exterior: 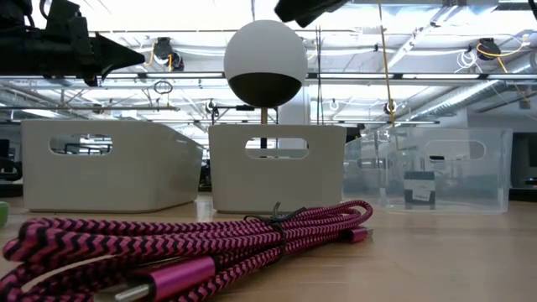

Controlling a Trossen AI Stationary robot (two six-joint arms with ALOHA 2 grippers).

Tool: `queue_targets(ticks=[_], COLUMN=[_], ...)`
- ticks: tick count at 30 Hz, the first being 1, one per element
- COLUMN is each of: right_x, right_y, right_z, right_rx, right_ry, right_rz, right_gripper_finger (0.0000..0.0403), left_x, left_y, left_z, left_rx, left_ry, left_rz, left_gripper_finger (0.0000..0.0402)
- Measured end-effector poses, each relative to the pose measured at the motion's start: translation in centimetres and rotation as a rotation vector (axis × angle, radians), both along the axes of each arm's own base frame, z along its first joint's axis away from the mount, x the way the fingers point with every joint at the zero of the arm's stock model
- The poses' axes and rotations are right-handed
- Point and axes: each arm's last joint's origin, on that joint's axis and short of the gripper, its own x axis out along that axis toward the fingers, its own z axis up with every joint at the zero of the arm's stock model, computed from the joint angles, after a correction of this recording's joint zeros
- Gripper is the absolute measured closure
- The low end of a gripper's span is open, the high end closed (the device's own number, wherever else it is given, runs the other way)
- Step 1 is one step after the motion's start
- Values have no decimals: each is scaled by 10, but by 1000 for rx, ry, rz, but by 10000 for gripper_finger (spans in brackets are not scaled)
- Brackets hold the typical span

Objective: Pick and place items into bin
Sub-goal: Put the pink charger cable into the right gray bin

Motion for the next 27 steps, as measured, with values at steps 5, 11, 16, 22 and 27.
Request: queue_targets(ticks=[5,11,16,22,27], right_x=[7,16,21,25,26], right_y=[1,2,5,16,21], right_z=[-17,-48,-66,-62,-61], right_rx=[-48,-68,-88,-69,-24], right_ry=[84,164,179,85,65], right_rz=[51,107,131,161,131], right_gripper_finger=[403,387,327,227,173], left_x=[0,0,0,0,1], left_y=[0,0,0,0,0], left_z=[0,0,-1,-2,-4], left_rx=[-1,-2,-31,-49,-44], left_ry=[0,4,-2,-6,22], left_rz=[2,6,-2,-6,-4], left_gripper_finger=[371,371,371,371,371])
